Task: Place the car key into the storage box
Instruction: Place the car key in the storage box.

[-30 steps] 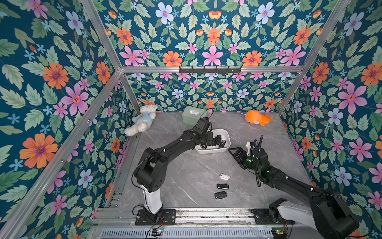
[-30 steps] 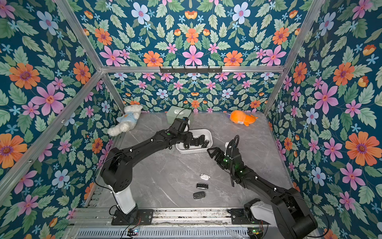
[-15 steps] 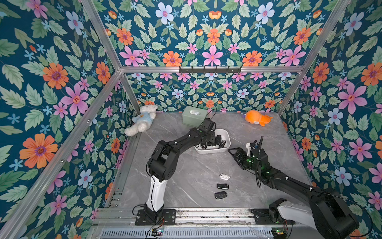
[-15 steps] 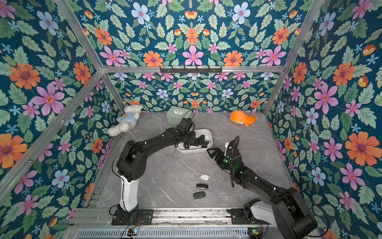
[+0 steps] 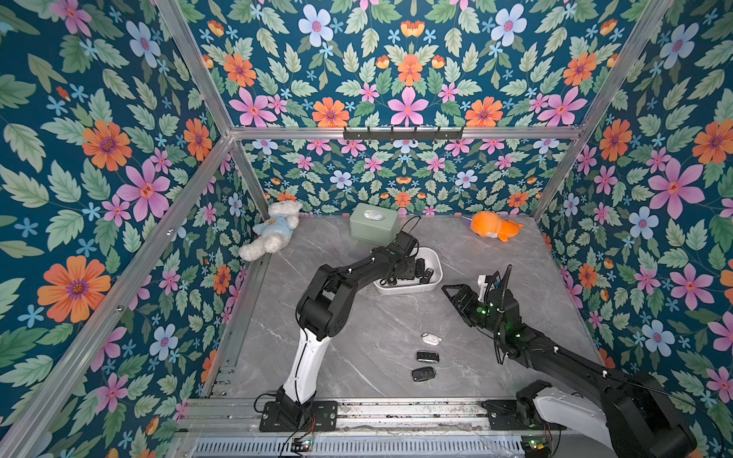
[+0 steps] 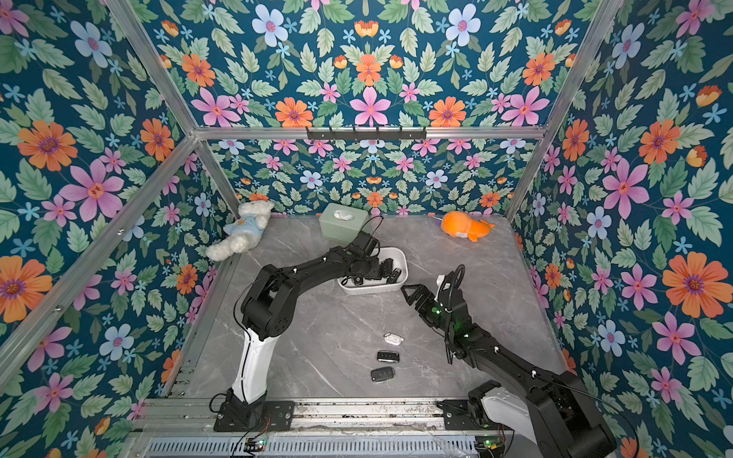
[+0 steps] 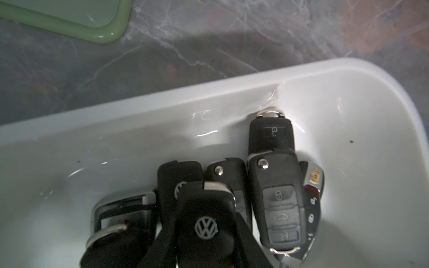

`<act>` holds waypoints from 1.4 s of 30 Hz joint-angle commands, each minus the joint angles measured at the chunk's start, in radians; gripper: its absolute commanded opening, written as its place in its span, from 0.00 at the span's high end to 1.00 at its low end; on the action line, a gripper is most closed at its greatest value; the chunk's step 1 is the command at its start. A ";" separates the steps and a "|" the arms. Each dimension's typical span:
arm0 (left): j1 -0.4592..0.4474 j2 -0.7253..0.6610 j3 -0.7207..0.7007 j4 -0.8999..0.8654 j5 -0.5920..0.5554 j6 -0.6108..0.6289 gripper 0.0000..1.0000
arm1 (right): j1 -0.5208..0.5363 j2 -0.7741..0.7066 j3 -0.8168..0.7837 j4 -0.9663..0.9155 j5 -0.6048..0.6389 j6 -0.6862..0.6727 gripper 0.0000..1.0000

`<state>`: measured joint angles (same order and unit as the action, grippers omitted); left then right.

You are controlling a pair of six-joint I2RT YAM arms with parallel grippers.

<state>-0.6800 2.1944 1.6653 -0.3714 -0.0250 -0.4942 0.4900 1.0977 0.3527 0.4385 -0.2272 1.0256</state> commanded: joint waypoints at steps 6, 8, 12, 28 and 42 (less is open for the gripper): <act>-0.006 0.034 0.029 -0.052 -0.033 -0.003 0.67 | 0.001 0.014 0.021 -0.006 -0.031 -0.036 0.01; -0.006 0.039 0.034 -0.058 -0.033 -0.004 0.64 | 0.001 0.014 0.025 -0.009 -0.037 -0.042 0.01; -0.007 0.031 0.044 -0.067 -0.034 -0.006 0.55 | 0.001 0.009 0.037 -0.031 -0.040 -0.057 0.01; -0.007 -0.265 -0.119 0.035 0.012 -0.035 0.38 | 0.001 -0.074 0.118 -0.300 -0.021 -0.185 0.01; 0.011 -0.720 -0.686 0.314 0.147 -0.173 0.23 | 0.108 -0.001 0.195 -0.494 0.005 -0.272 0.01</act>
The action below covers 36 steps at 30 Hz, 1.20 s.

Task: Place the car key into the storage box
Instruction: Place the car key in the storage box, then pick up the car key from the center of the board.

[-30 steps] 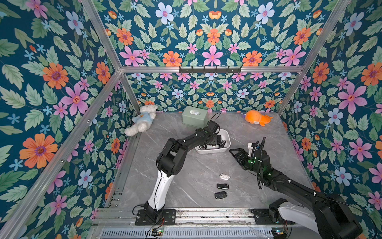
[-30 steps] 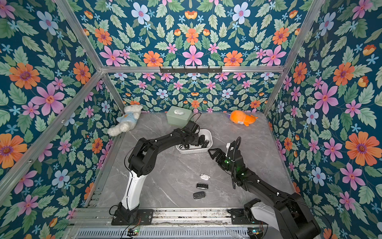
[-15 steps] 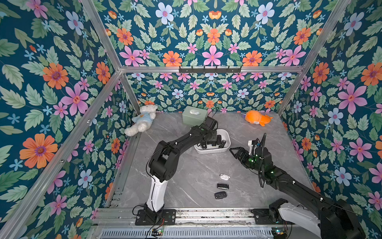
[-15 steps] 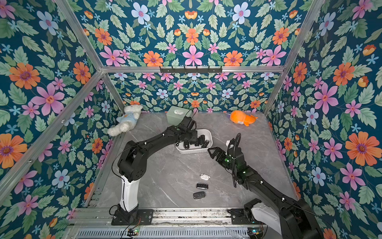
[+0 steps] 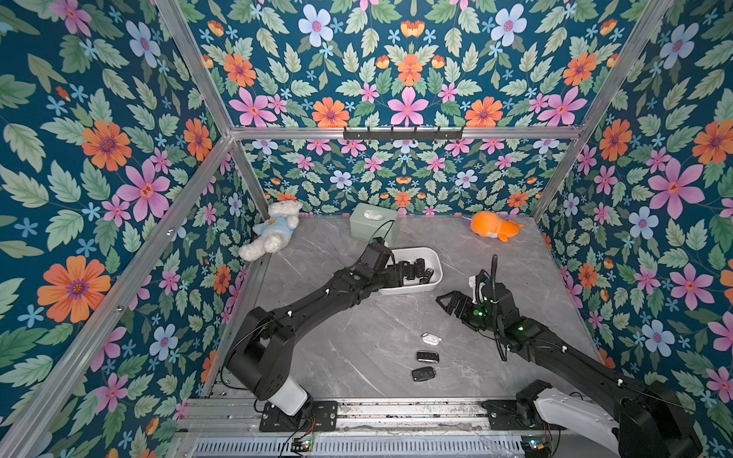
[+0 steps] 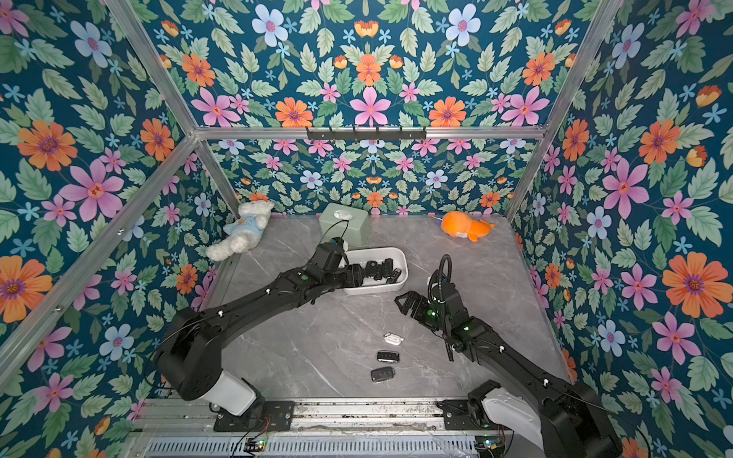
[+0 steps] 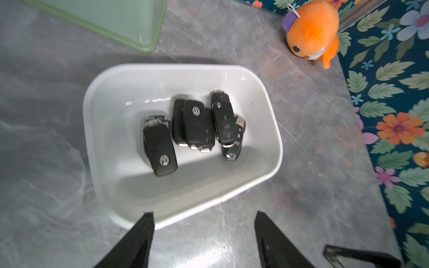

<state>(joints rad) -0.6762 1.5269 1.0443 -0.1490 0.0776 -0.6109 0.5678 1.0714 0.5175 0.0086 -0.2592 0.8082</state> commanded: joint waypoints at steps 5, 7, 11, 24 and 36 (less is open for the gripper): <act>0.011 -0.158 -0.210 0.109 0.054 -0.102 0.06 | 0.129 0.155 0.159 -0.219 0.138 -0.174 0.01; 0.012 -0.188 -0.260 0.121 0.063 -0.118 0.01 | 0.157 0.210 0.212 -0.280 0.173 -0.228 0.02; 0.017 -0.241 -0.357 0.148 0.085 -0.156 0.00 | 0.216 0.324 0.314 -0.398 0.242 -0.314 0.04; 0.057 -0.335 -0.564 0.272 0.212 -0.251 0.01 | 0.301 0.503 0.456 -0.570 0.305 -0.458 0.18; 0.099 -0.335 -0.615 0.336 0.262 -0.303 0.01 | 0.341 0.561 0.478 -0.625 0.314 -0.524 0.28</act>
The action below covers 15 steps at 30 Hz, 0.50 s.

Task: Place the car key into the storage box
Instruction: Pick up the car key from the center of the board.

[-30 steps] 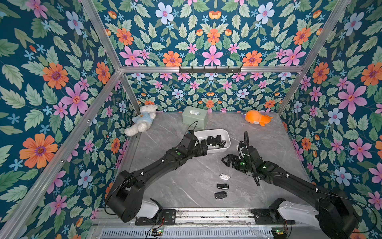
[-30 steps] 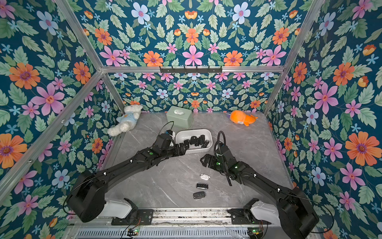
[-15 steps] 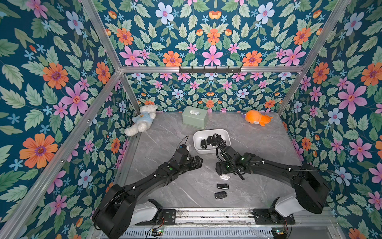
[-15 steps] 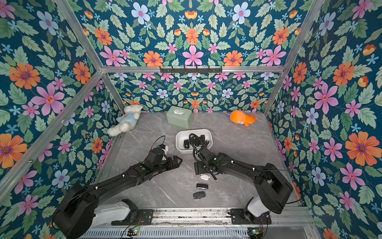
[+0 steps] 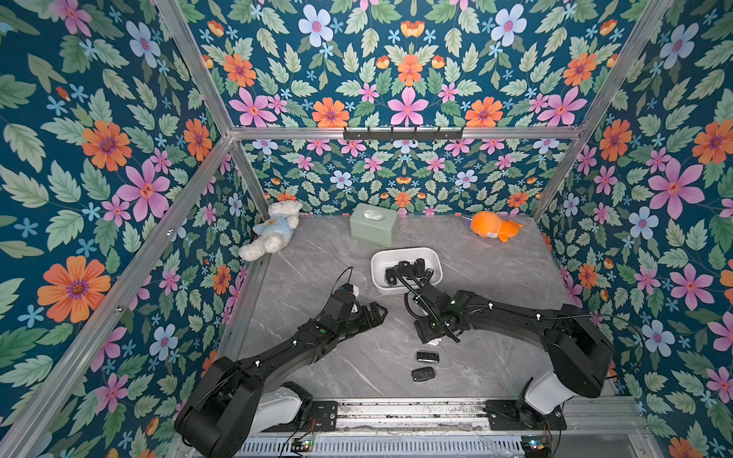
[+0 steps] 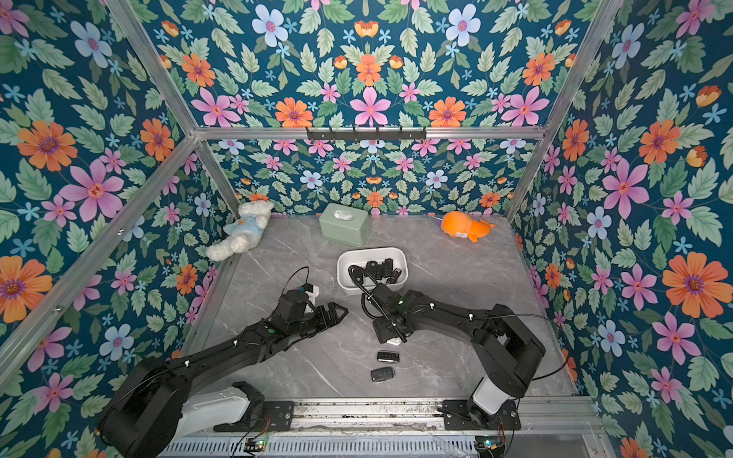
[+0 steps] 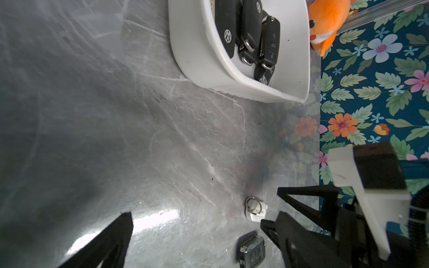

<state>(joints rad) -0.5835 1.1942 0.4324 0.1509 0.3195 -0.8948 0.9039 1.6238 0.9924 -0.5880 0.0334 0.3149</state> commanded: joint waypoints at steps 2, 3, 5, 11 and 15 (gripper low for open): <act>0.011 -0.002 -0.005 0.036 0.025 -0.022 0.01 | 0.010 0.022 0.003 -0.033 0.028 -0.033 0.29; 0.014 -0.002 -0.005 0.036 0.027 -0.021 0.01 | 0.015 0.024 0.004 -0.033 0.029 -0.034 0.30; 0.017 -0.002 -0.007 0.036 0.031 -0.023 0.01 | 0.026 0.059 0.007 -0.043 0.042 -0.042 0.31; 0.031 0.001 -0.018 0.049 0.045 -0.032 0.01 | 0.039 0.100 0.017 -0.067 0.071 -0.063 0.36; 0.036 0.000 -0.017 0.050 0.049 -0.035 0.01 | 0.040 0.107 0.015 -0.067 0.074 -0.074 0.39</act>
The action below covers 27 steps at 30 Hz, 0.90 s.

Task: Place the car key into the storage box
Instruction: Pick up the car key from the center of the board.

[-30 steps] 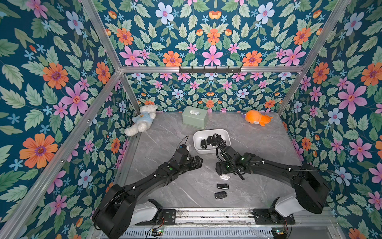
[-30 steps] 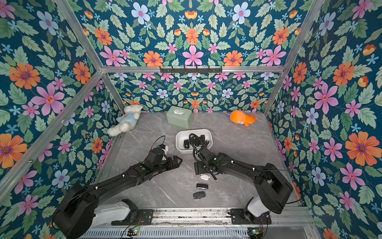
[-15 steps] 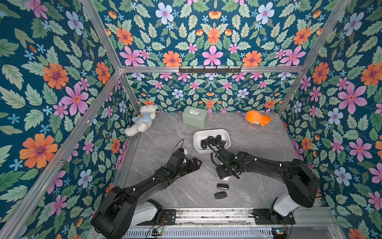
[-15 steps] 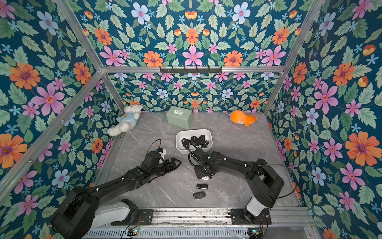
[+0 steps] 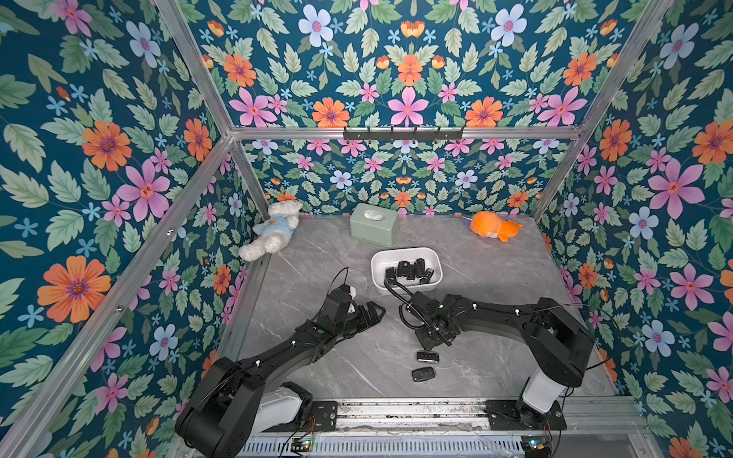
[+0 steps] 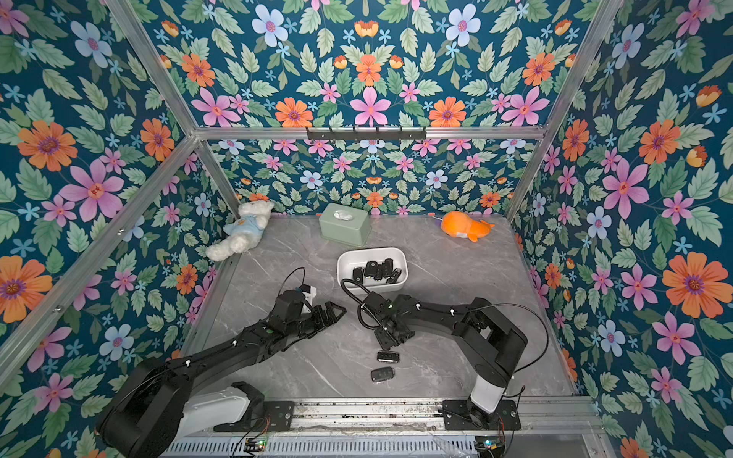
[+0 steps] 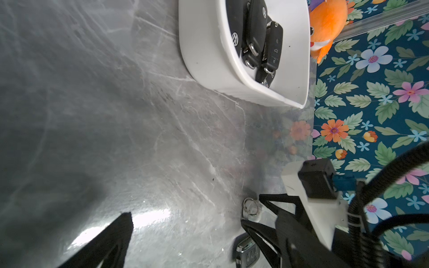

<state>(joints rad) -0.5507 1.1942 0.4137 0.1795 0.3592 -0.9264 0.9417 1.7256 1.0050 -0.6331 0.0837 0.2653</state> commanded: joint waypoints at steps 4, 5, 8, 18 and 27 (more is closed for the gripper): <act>0.006 0.003 0.000 0.021 0.013 -0.005 0.01 | 0.002 0.016 0.001 -0.022 0.031 -0.033 0.41; 0.006 0.005 0.000 0.023 0.013 -0.005 0.01 | 0.002 0.021 0.003 -0.022 0.034 -0.037 0.42; 0.009 0.007 0.002 0.023 0.015 -0.008 0.01 | 0.002 0.033 0.004 -0.026 0.036 -0.044 0.46; 0.029 0.002 0.001 0.020 0.017 -0.006 0.01 | 0.002 0.025 -0.009 -0.037 0.017 -0.046 0.63; 0.047 0.012 0.025 0.021 0.020 0.007 0.01 | 0.002 0.002 -0.004 -0.032 0.046 -0.031 0.71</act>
<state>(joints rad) -0.5091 1.2022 0.4290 0.1856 0.3698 -0.9356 0.9440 1.7298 1.0050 -0.6247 0.0750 0.2386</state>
